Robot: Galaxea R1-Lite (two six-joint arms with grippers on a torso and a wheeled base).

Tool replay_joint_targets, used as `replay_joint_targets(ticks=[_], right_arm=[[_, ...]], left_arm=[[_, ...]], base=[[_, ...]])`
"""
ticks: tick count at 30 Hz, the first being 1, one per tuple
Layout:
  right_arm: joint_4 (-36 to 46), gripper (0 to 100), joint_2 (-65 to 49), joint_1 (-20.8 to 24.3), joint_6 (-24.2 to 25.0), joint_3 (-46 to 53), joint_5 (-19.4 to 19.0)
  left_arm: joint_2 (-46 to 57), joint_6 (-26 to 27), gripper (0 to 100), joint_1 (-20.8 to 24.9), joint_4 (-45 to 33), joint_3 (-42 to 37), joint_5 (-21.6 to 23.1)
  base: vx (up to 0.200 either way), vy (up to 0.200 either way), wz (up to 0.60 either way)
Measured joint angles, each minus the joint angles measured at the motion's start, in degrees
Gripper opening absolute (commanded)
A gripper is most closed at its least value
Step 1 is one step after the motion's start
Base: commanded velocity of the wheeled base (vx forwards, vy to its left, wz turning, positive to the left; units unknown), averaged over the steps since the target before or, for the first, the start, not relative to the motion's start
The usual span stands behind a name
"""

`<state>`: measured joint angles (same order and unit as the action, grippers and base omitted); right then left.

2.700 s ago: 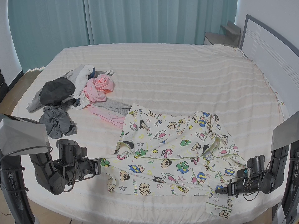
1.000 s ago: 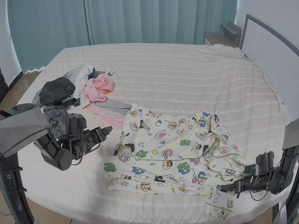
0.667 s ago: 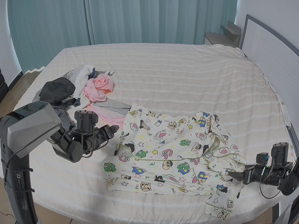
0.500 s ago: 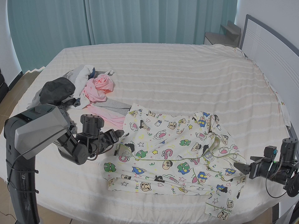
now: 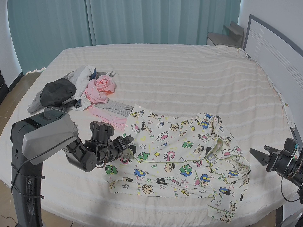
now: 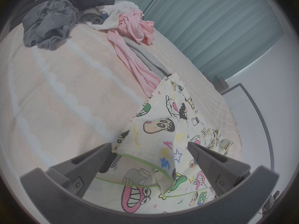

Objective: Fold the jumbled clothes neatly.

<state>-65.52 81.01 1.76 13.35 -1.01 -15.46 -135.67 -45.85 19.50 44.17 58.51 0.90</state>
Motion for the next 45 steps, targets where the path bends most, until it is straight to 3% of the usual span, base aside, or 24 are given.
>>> replay_joint_targets(ticks=[3,4,14,27,42,43,45], right_arm=[[0.13,100,-1.11,-0.27,0.26,0.0,-0.68],[0.16,100,-1.4,-0.35,0.35,0.0,-1.12],[1.94,100,-2.6,-0.57,0.52,0.0,-1.87],[5.42,100,-4.94,-0.13,0.46,0.0,-3.58],[5.53,100,-5.27,-0.6,0.44,0.0,-3.69],[5.53,100,-5.24,-0.61,0.44,0.0,-3.69],[5.53,100,-5.21,-0.61,0.44,0.0,-3.69]], left_arm=[[-0.07,0.0,100,0.28,0.11,-0.24,0.35],[-0.09,0.0,0,0.34,0.12,-0.28,0.38],[-0.24,1.27,0,0.52,1.05,-0.55,-1.28],[0.35,15.29,0,2.18,7.23,-8.19,-5.94],[0.37,15.91,0,3.56,10.74,-12.87,-9.48],[0.39,15.91,100,3.56,11.03,-13.01,-9.55],[0.39,15.88,100,3.56,10.96,-13.31,-9.59]], base=[[0.0,0.0,0.0],[0.0,0.0,0.0],[0.0,0.0,0.0],[0.0,0.0,0.0],[0.0,0.0,0.0],[0.0,0.0,0.0],[0.0,0.0,0.0]])
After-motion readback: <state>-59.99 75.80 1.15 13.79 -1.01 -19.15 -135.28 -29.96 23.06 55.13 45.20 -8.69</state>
